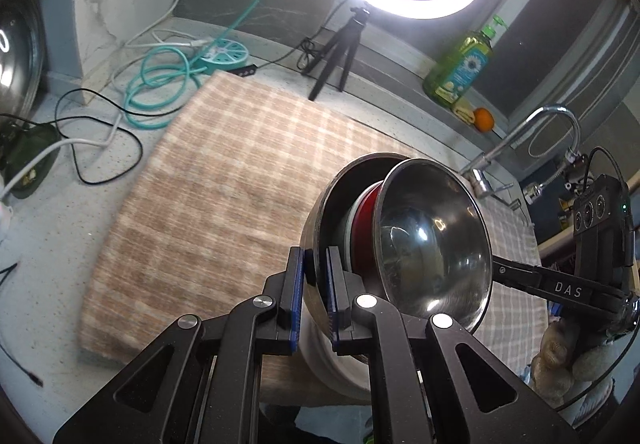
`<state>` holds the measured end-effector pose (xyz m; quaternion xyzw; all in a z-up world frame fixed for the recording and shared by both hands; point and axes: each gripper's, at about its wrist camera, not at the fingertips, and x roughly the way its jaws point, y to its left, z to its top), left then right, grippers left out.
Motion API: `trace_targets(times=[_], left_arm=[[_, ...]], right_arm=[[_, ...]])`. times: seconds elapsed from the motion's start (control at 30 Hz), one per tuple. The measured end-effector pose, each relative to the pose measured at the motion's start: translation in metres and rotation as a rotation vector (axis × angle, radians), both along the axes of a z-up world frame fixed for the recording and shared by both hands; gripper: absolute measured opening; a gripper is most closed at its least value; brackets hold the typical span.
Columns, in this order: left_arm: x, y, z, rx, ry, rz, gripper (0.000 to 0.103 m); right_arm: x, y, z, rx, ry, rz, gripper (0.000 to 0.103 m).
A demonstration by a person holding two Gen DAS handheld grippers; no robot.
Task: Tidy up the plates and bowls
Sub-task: 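Lift the nested steel bowl stack and carry it over the plate stack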
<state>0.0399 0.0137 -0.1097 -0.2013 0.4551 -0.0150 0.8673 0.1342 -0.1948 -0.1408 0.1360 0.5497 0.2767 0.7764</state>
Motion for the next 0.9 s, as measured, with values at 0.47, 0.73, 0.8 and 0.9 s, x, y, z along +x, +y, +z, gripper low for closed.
trace_targets(times=[0.47, 0.73, 0.8, 0.9], left_arm=[[0.003, -0.038, -0.021, -0.017, 0.052, -0.046, 0.008], [0.004, -0.046, -0.027, -0.013, 0.071, -0.052, 0.008], [0.004, -0.047, -0.029, -0.014, 0.074, -0.053, 0.008], [0.005, -0.048, -0.03, -0.012, 0.079, -0.054, 0.008]], right_arm=[[-0.009, -0.043, -0.019, -0.028, 0.037, -0.055, 0.01], [-0.011, -0.051, -0.027, -0.036, 0.052, -0.058, 0.01], [-0.012, -0.052, -0.027, -0.039, 0.051, -0.057, 0.01], [-0.013, -0.053, -0.028, -0.04, 0.055, -0.059, 0.01]])
